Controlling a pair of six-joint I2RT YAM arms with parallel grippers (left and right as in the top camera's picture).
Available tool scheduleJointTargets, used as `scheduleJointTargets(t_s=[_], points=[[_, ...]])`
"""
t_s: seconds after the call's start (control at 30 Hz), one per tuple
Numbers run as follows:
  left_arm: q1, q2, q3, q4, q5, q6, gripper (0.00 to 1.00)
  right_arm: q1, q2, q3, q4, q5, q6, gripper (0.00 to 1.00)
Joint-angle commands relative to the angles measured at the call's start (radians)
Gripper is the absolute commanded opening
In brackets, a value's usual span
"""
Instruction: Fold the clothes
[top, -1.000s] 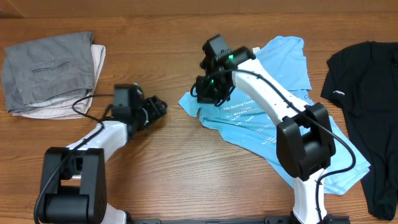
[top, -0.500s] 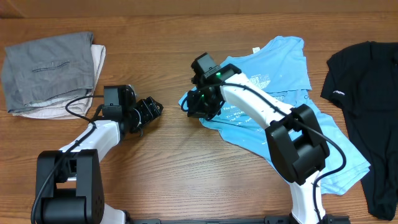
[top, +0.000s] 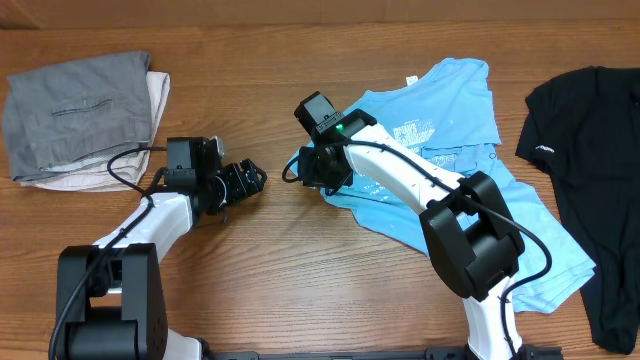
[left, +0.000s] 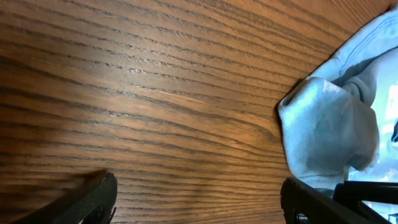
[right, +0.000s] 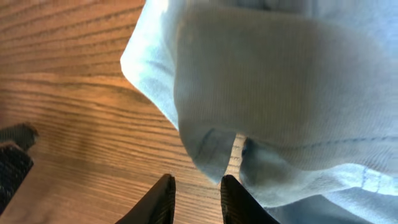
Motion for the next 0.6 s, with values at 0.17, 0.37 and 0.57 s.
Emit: scheduleJointTargets(t_s=[0.17,0.37,0.57], points=[[0.005,0.028,-0.031,-0.042,-0.040,0.039,0.88,0.001,0.024,-0.007,0.036,0.021,0.047,0.29],[0.005,0.028,-0.031,-0.050,-0.037,0.080,0.88,0.027,0.024,-0.008,0.062,0.023,0.064,0.28],[0.005,0.028,-0.031,-0.047,0.073,0.129,0.87,0.066,0.024,-0.008,0.068,0.070,0.098,0.27]])
